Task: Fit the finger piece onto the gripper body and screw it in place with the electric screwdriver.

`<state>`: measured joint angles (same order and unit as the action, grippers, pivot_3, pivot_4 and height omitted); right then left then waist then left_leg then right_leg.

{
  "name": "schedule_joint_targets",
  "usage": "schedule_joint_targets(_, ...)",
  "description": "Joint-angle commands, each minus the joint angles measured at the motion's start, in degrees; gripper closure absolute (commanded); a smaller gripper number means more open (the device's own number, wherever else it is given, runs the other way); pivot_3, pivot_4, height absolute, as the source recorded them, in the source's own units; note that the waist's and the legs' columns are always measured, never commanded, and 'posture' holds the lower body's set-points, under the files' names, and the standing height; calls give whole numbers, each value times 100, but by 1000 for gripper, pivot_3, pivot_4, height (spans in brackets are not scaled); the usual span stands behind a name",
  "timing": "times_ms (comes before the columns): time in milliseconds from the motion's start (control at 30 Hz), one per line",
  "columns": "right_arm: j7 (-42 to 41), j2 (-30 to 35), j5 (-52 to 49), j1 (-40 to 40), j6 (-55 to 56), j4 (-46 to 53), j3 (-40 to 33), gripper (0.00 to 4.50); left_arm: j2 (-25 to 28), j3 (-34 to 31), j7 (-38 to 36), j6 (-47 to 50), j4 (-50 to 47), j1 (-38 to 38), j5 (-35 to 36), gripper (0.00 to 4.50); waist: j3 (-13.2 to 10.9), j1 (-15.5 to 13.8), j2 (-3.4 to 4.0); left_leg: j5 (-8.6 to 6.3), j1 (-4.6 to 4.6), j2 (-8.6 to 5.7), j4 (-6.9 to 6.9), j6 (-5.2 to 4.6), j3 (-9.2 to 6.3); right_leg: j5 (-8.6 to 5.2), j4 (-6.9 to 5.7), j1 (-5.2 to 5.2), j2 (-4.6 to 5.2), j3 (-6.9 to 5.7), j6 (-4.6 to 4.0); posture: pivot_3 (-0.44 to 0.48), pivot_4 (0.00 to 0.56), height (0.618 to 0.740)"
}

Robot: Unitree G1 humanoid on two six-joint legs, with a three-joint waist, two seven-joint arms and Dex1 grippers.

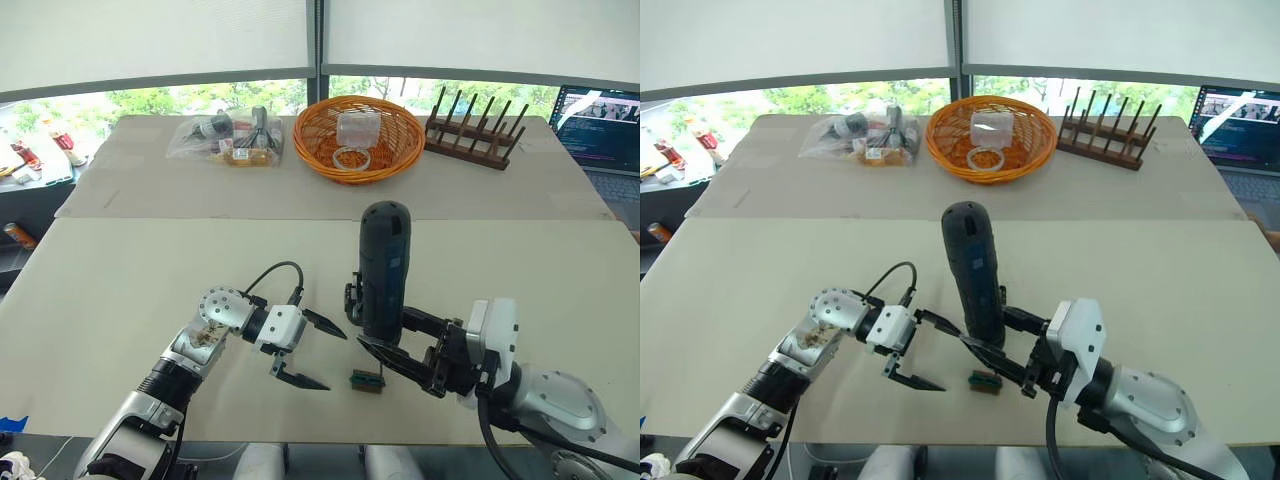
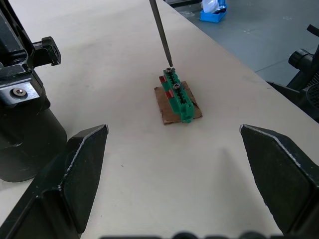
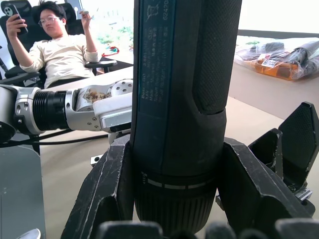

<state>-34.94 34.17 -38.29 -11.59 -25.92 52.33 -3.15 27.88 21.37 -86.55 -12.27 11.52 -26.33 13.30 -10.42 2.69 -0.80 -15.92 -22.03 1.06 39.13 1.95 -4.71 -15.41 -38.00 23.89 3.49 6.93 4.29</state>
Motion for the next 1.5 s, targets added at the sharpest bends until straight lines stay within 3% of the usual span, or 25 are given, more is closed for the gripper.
schedule_joint_targets(33, -38, -41, -35, 46, 269, 218, -61, 2566, -8, 14, 37, 96, -316, -80, 7, 0, 0, -1, 0, 0, 0, 0, 0, 0, 0, 0, 0, 0, 0, 0, 0, 0, 150, 740)
schedule_joint_targets(700, -37, -6, 51, 111, 259, 177, -124, 2566, 94, -43, 142, 1165, -1225, -272, 144, 0, 0, 0, 0, 0, 0, 0, 0, 0, 0, 0, 0, 0, 0, 0, 0, 0, 150, 740)
schedule_joint_targets(1500, -44, -13, 125, 106, 263, 129, -88, 2566, 163, -16, -3, 778, -906, -150, 69, 0, 0, -2, 0, 0, 0, 0, 0, 0, 0, 0, 0, 0, 0, 0, 0, 0, 150, 740)
